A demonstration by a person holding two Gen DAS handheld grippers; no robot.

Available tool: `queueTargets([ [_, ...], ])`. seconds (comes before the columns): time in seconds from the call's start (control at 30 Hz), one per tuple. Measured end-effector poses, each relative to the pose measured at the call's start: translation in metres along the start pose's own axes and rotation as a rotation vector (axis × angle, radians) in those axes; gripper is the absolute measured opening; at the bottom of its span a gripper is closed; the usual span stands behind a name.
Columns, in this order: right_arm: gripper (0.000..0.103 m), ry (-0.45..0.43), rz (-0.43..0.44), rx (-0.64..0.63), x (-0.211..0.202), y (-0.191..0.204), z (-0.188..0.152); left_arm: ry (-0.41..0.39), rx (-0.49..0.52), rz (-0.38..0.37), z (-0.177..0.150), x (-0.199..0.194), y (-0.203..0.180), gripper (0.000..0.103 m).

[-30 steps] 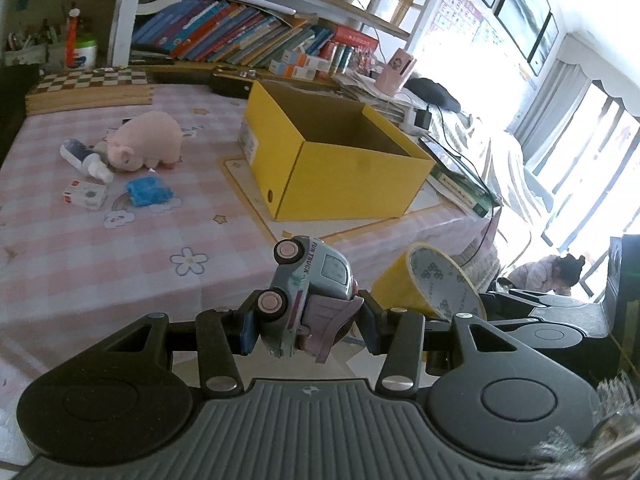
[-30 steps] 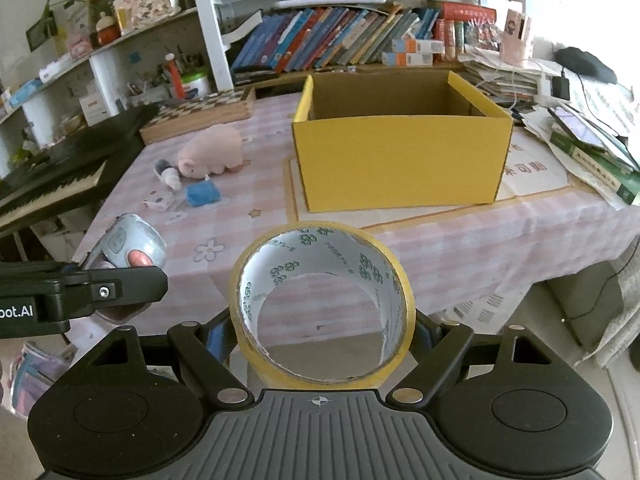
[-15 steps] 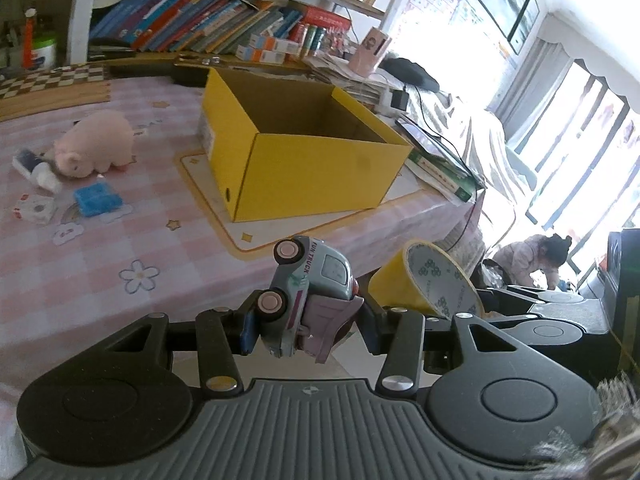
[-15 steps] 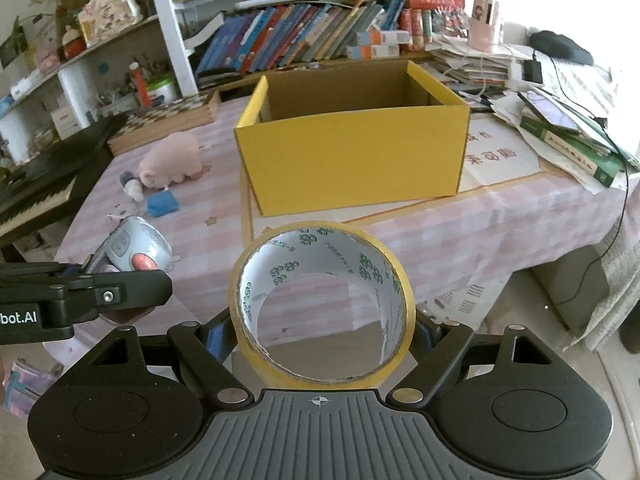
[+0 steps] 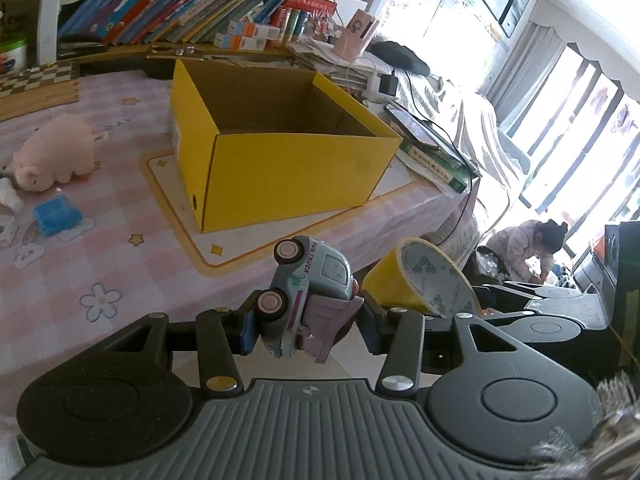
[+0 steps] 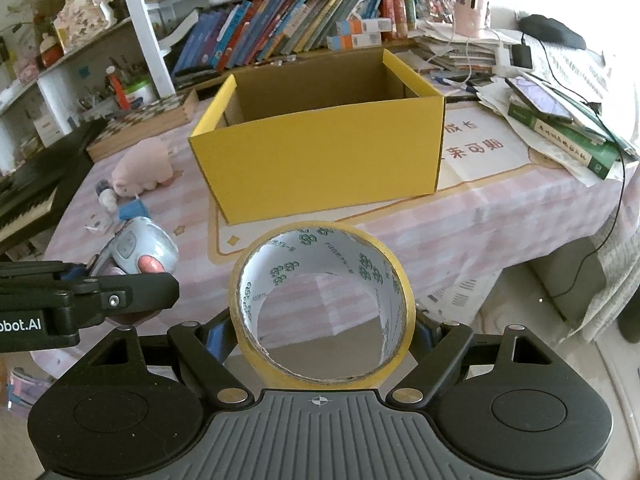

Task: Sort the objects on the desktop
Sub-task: 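Lift the tape roll and toy car and carry both toward the yellow box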

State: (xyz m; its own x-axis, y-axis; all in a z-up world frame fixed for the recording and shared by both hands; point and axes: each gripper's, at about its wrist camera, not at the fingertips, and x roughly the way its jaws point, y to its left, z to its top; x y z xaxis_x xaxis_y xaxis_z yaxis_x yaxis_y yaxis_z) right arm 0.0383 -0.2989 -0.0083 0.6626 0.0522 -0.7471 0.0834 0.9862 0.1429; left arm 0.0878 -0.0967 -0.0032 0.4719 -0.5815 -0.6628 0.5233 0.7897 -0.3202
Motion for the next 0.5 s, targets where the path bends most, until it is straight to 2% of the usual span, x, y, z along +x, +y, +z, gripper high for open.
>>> queueTargets([
  [0.3, 0.084, -0.009, 0.017, -0.018, 0.013, -0.019, 0.025, -0.015, 0.018, 0.01, 0.023, 0.021, -0.012, 0.045],
  [0.5, 0.084, -0.052, 0.039, -0.06, 0.018, -0.032, 0.048, -0.049, 0.038, 0.017, 0.044, 0.034, -0.023, 0.045],
])
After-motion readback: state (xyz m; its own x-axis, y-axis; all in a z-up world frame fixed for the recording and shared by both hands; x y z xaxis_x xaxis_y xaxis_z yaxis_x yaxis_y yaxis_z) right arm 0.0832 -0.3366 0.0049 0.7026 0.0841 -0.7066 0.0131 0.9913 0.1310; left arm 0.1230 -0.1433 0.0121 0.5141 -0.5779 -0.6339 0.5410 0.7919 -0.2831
